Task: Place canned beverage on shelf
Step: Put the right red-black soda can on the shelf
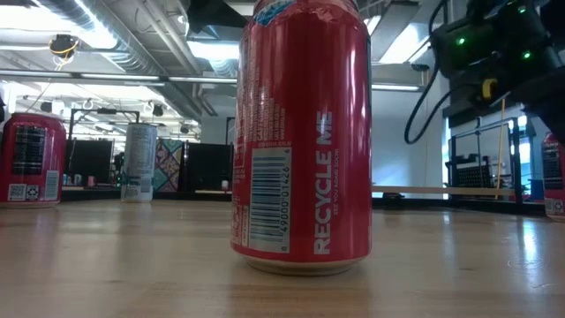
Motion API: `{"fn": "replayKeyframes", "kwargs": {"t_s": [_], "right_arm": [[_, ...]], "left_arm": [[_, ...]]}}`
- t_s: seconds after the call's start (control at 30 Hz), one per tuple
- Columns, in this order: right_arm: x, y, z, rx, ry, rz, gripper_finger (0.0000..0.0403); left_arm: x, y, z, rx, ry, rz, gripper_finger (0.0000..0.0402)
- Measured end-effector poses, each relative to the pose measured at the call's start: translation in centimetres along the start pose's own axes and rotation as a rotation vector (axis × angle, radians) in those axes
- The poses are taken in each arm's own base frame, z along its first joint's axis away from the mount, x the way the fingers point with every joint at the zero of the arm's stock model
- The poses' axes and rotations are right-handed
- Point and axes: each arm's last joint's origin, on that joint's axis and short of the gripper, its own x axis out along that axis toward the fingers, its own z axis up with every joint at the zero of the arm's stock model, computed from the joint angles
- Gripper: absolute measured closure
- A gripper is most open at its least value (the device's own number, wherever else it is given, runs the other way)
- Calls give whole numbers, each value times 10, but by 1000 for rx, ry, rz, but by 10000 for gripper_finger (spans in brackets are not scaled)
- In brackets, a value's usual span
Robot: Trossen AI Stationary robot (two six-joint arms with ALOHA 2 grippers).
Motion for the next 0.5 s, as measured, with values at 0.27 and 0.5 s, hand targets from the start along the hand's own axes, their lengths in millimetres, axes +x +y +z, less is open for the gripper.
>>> {"fn": "replayKeyframes", "kwargs": {"t_s": [0.27, 0.5], "right_arm": [[1, 4, 2, 16, 78, 67, 155], [-23, 14, 10, 147, 12, 253, 156]], "left_arm": [[0, 0, 0, 0, 1, 0, 103], [0, 0, 0, -27, 0, 0, 103]]}}
